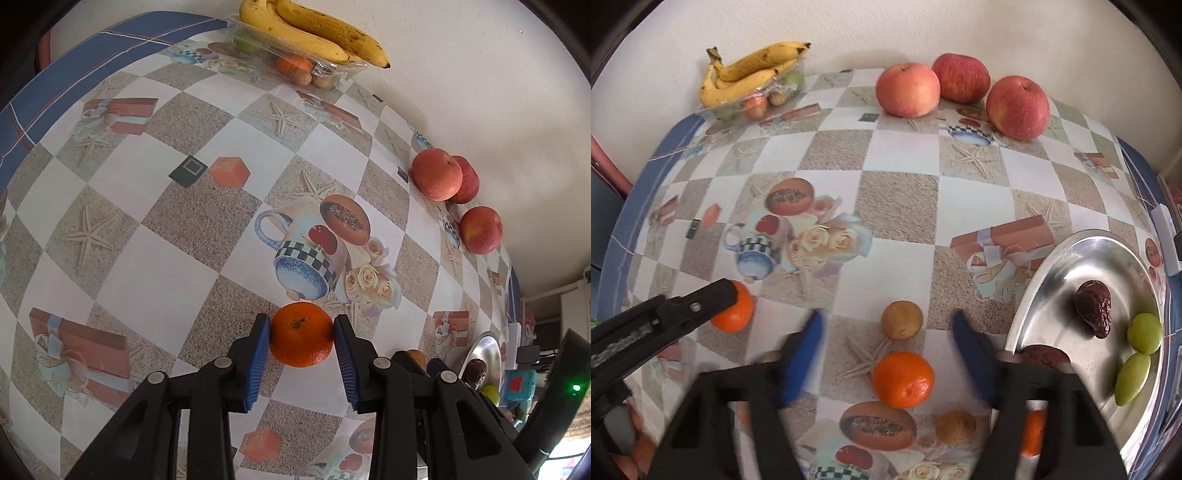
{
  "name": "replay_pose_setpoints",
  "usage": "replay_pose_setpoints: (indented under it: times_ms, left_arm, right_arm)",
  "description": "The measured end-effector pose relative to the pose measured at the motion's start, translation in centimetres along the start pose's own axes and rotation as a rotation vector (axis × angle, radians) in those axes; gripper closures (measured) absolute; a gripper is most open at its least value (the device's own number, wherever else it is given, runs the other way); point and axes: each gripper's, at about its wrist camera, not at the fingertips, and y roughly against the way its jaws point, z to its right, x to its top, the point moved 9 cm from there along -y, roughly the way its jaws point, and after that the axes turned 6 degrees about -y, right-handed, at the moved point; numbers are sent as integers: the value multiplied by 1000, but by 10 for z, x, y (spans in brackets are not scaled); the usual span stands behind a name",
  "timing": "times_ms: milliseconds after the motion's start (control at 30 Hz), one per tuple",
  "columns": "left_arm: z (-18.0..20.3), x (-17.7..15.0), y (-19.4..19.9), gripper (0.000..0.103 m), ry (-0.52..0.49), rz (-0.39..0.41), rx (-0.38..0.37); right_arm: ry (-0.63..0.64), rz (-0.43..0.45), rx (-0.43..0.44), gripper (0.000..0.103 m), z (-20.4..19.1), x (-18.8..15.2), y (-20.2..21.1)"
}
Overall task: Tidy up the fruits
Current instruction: 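Grasp a mandarin with the left tool while the right tool grasps a small brown fruit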
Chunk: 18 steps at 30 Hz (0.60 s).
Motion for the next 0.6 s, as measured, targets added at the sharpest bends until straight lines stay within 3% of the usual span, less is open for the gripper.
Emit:
replay_pose_setpoints:
  times_ms: [133,300,600]
  left_arm:
    - [0,-1,-2,66,2,-8,-5]
    - [-1,-1,-3,66,3,-8,-7]
    - [5,3,7,66,-11,14,-13]
  right_arm:
    - [-9,-19,-1,51,1,0,-9]
    - [-16,-22,2,75,2,1,-10]
    - [-7,13,30,75,0,4,7]
